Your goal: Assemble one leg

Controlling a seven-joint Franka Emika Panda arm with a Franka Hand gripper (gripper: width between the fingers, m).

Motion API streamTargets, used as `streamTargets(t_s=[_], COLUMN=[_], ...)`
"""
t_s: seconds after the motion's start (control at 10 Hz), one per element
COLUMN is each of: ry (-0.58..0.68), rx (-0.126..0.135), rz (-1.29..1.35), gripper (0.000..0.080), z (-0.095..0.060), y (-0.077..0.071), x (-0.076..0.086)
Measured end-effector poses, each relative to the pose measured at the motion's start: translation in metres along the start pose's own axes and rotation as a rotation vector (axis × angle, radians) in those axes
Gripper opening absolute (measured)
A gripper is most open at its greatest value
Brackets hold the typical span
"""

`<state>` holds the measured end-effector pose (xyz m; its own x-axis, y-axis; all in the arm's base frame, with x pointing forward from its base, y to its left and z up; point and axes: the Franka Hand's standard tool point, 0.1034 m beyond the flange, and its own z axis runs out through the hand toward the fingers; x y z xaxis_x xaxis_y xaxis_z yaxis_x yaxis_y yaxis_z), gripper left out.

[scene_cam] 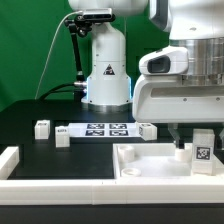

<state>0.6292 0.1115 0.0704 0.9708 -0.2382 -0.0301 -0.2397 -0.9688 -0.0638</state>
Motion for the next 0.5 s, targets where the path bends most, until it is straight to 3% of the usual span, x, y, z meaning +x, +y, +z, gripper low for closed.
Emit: streamTargets(t_s=[0.1,0.2,0.5], ry=[0.0,0.0,-0.012], rx=[0.0,0.0,0.017], rz=[-0.002,0.004,0.441], gripper=[0.029,0.0291,0.0291], z=[0.0001,0.0001,0.0013], y=[0.0002,0.0001,-0.0022], x=[0.0,0.0,-0.0017])
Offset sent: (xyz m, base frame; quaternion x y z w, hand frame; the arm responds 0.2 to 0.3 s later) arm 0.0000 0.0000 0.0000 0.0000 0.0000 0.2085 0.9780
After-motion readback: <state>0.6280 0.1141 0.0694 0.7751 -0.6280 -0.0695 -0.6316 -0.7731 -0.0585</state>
